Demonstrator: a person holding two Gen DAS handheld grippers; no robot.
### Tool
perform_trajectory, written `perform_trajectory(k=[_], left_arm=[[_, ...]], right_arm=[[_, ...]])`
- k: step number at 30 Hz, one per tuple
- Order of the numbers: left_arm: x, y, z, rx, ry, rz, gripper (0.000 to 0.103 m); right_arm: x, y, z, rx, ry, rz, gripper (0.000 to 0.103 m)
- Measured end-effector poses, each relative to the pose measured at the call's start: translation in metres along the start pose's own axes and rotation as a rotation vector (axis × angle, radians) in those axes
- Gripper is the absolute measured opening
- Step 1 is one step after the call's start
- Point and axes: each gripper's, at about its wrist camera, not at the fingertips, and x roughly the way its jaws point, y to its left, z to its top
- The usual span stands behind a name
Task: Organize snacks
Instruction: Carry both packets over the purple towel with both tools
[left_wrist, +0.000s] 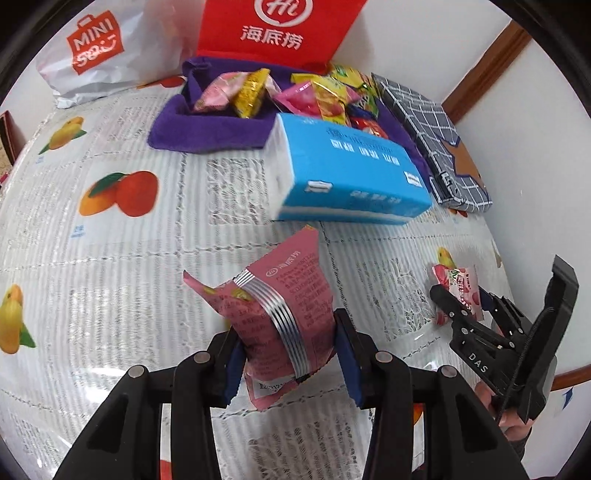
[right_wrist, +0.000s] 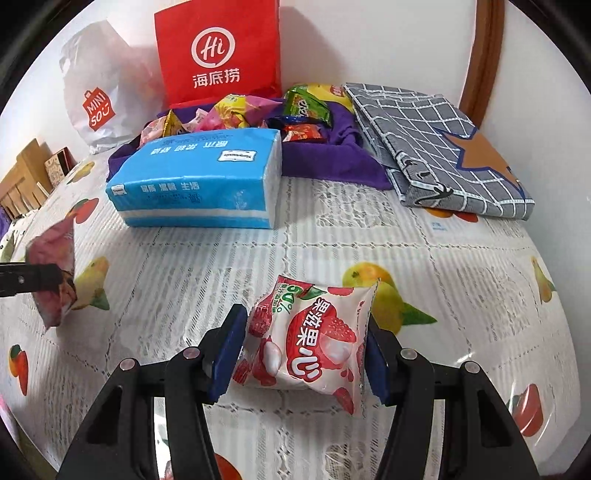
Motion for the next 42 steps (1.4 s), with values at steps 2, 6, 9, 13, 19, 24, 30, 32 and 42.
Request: perform_trajectory(k=[2,6,9,13,19,24,30,32,42], left_arm=[[0.005,-0.004,0.002,0.012,0.006,0.009,0.043],[0.014,-0.013,0.006,0.037,0.023,0.007,0.043],[0.018,-0.016,0.009,0.046,0.027,0.003,0.049],[0.027,-0.018,0.011,0.054,0.036,0.01,0.06],[0.035,-0.017,0.012,0.058,0.018,0.027,0.06],[0.032,-0.017,0.014,0.054,0.003,-0.008,0.047],[0.018,-0.016,0.016,0.061,-0.033,-0.034,0.043],[0.012,-0.014,0.017,0.066,-0.043,-0.033,0.043],[-0.022,-0.022,0.04,0.084,-0.121,-0.036,0.043]], right_arm=[[0.001,-0.003,-0.001,0.003,0.004,-0.002,0.059],[0.005,-0.009,-0.001,0.016,0.013,-0.004,0.059],[0.007,-0.011,0.001,0.025,0.017,-0.002,0.059],[0.013,-0.012,0.002,0.031,0.031,0.003,0.06],[0.014,-0.016,0.001,0.026,0.04,0.028,0.064],[0.011,-0.02,-0.001,0.03,0.047,0.03,0.061],[0.004,-0.018,0.002,0.024,0.033,0.045,0.058],[0.001,-0.016,0.007,0.015,0.019,0.045,0.058],[-0.018,-0.007,0.046,-0.014,-0.05,0.051,0.058]])
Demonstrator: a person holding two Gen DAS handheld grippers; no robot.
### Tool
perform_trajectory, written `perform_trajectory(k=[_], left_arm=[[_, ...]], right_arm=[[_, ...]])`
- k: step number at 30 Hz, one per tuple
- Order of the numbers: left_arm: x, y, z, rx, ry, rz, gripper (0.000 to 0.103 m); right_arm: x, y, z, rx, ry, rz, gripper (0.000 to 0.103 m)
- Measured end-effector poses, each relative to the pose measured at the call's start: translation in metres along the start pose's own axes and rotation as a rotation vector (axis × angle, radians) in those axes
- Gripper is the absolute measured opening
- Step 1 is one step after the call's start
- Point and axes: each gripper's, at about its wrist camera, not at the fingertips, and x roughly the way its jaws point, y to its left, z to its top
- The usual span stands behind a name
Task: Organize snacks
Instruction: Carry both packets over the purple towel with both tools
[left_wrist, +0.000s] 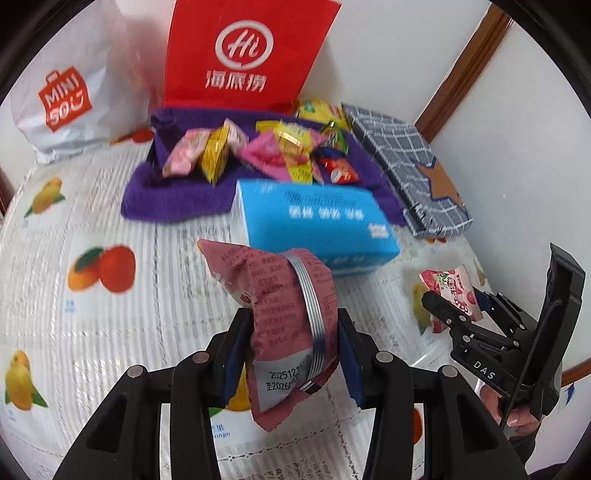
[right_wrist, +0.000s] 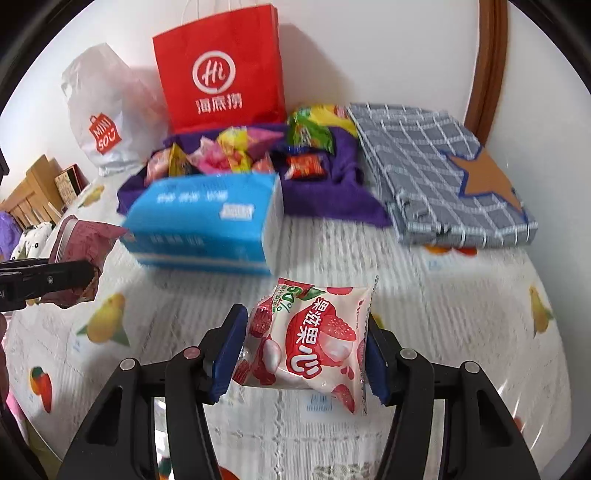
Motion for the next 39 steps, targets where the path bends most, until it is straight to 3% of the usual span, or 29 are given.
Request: perform_trajectory(k=[19,39], left_arm=[[-0.026,0.016,0.089,-0.01,-0.111,0.071,0.043],[0.016,0.031,0.173,-0.021,-0.123,0.084,0.043]], right_arm=[[0.005,0.012,0.123,-0.02,-0.126,-0.01,0.058],[0.058,0.002,0.211,-0.012,-0.143,0.0,0.058]])
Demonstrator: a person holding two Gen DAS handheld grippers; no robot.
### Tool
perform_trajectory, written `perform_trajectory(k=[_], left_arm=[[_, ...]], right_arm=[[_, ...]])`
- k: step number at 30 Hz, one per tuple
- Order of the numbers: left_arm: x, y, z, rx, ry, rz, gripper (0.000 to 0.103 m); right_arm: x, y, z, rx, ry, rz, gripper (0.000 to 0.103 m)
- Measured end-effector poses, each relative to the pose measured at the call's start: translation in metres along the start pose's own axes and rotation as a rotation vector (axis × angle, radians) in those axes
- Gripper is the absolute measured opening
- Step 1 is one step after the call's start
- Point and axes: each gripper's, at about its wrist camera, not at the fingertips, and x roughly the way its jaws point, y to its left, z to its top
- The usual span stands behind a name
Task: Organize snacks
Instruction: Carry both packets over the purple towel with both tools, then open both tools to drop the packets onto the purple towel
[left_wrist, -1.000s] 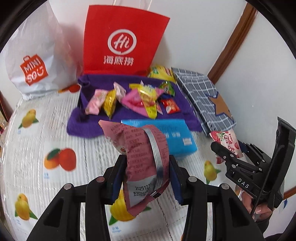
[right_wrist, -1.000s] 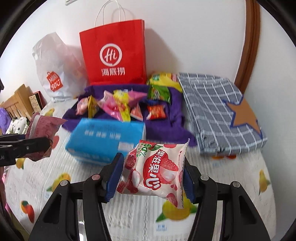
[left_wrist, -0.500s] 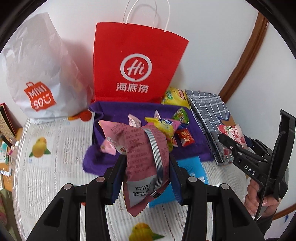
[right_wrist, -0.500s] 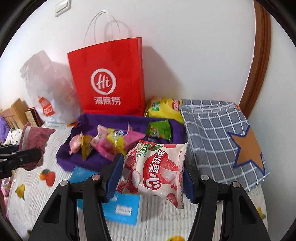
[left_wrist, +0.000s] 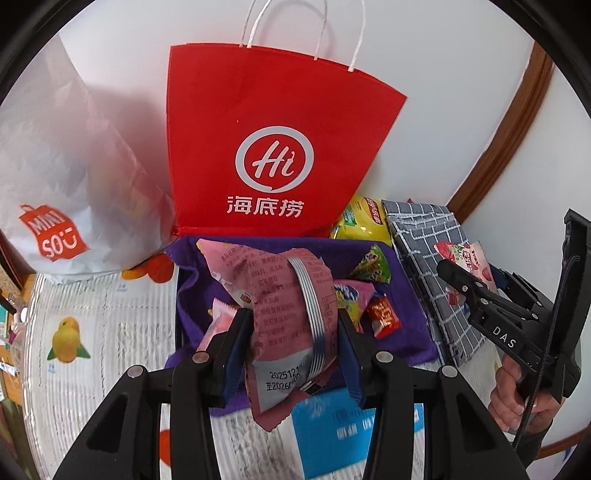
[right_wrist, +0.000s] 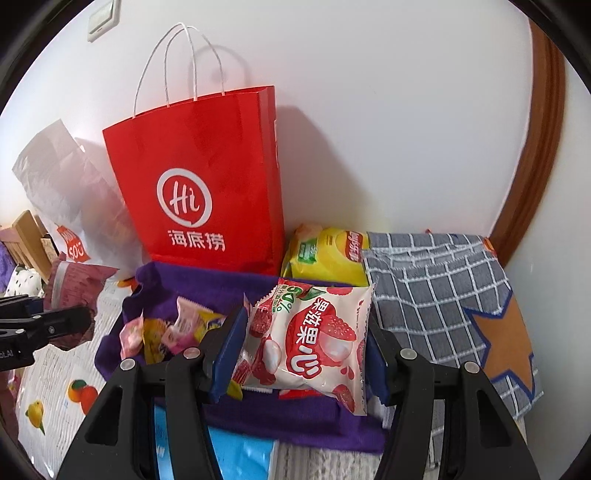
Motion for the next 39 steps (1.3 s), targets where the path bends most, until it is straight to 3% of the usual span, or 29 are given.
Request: perform_trajectory(k=[6,16,26,39], left_arm=[[0.03,0.006,0.013,-0.029,0.021,-0.03,0.043],[0.079,0.004,0.003,-0.04,0.106,-0.065,0.043],[0.096,0.002,-0.003,-0.044,0.158,-0.048,0.043],[0.107,-0.004,-0.005,-0.038,0.176,-0.029,0.043]], right_arm=[[0.024,-0.003,0.002,0.023,0.021,0.052,0.058],[0.065,-0.014,-0.012,0.003,0.146,0.028,0.059],[0.086,-0.014,-0.022,-0.005,0.205,0.02,0.059],[0.092,-0.011,-0.025,-0.022,0.215,0.025,0.059]])
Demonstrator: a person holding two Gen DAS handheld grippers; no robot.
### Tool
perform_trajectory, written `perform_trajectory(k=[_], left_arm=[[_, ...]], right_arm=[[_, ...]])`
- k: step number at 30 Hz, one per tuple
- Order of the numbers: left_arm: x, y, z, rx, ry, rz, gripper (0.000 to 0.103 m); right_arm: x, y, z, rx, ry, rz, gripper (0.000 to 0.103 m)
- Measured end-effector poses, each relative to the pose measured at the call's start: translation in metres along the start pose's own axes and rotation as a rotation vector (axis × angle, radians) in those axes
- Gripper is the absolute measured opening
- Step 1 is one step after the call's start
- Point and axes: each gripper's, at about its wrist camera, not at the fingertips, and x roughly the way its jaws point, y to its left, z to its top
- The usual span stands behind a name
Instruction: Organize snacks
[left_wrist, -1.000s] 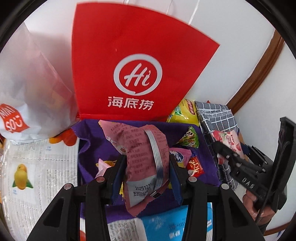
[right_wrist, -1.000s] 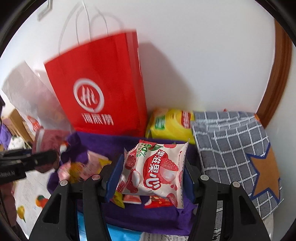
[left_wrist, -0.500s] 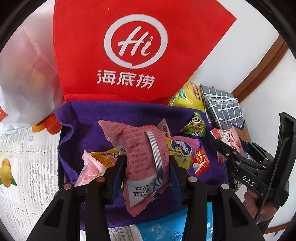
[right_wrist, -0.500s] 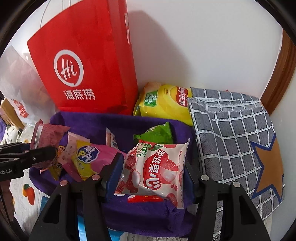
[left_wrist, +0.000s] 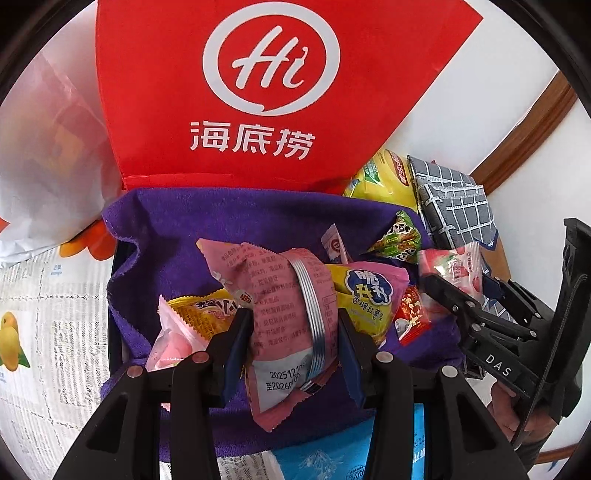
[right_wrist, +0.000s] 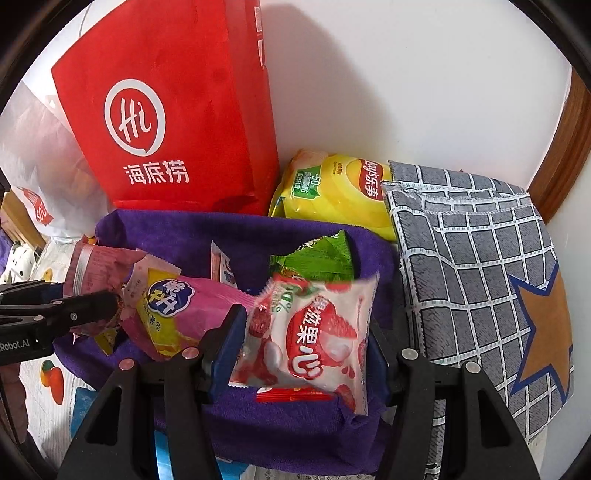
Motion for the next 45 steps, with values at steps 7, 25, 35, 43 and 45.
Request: perform_trajectory(k=[7,25,35,43,45], left_arm=[[-0.001,0.0,0.001,-0.003,-0.004,-0.003,0.043],[-0.051,-0.009,0.0,0.005,-0.092,0.004,0.07],[-0.096,-0.03,-0.041,0.02,-0.129,0.03,0.07],[-0.136,-0.037,-0.088,0.006,-0.147,0.062,0.07],[-0.146,-0.041,-0.101,0.01,-0.155,0.075,0.071]], right_arm=[[-0.004,0.002,0.001,-0.013,-0.015,-0.005,0.059],[-0.063,0.009,0.001,0.023,-0.122,-0.023,0.067],[-0.12,0.015,-0.035,0.036,-0.131,-0.016,0.068],[-0.17,0.021,-0.075,0.06,-0.162,-0.002,0.068],[-0.18,0.022,-0.085,0.066,-0.171,-0.003,0.068]])
